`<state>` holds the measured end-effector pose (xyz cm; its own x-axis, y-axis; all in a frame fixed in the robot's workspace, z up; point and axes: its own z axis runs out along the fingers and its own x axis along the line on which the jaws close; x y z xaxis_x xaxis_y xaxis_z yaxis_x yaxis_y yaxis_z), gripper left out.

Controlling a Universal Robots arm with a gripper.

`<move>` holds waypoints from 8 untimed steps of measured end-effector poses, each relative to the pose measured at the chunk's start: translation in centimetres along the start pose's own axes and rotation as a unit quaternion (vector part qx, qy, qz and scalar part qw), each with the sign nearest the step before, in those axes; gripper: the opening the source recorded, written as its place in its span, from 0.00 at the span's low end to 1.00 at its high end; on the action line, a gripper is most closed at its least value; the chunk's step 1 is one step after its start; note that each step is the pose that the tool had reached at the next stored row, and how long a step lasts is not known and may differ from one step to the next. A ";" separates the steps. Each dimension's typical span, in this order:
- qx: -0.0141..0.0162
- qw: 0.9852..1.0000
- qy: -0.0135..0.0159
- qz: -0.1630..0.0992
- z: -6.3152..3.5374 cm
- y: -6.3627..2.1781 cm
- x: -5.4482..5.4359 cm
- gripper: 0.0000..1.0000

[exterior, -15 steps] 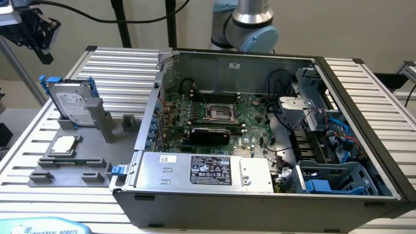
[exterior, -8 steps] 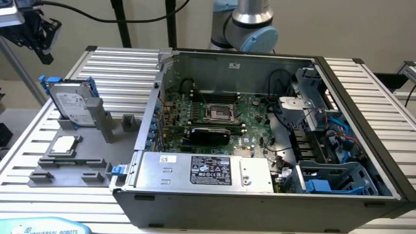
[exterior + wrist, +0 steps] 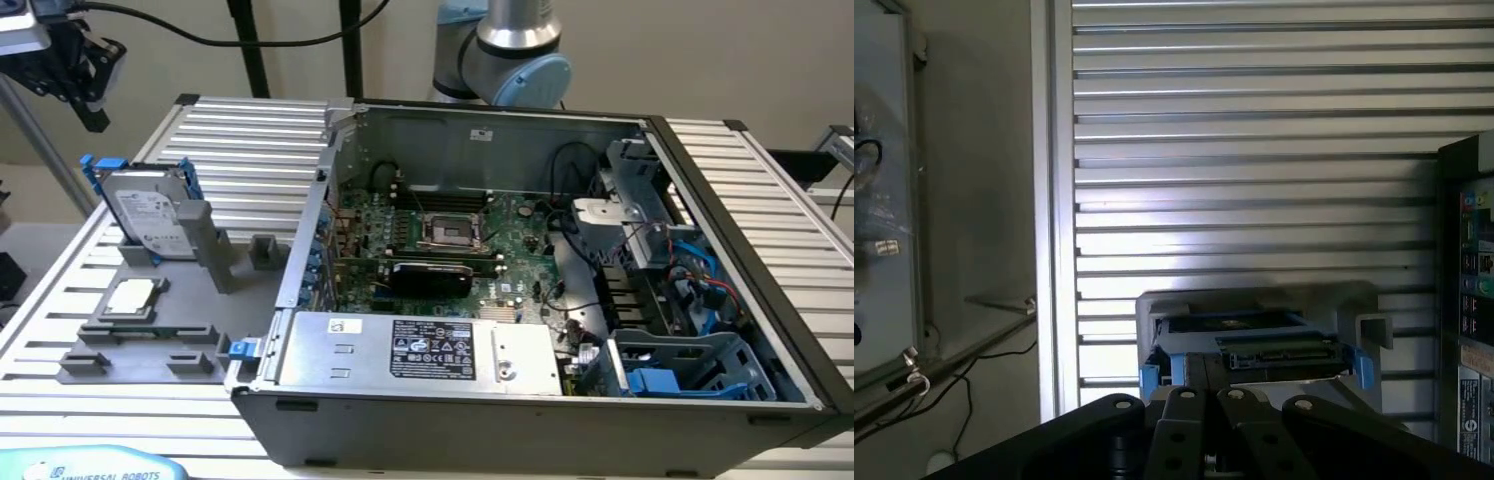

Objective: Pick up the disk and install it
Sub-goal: 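Pick up the disk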

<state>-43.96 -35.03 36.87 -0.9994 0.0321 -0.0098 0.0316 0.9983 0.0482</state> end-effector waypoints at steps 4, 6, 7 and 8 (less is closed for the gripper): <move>0.000 1.000 0.000 0.000 0.00 0.00 0.0 0.11; 0.000 1.000 0.000 0.000 0.00 0.00 0.0 0.11; 0.000 1.000 0.000 0.000 0.00 0.00 0.0 0.11; 0.000 1.000 0.000 -0.003 0.00 0.00 0.0 0.11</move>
<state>-43.96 -35.03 36.87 -0.9996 0.0270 -0.0098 0.0265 0.9985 0.0481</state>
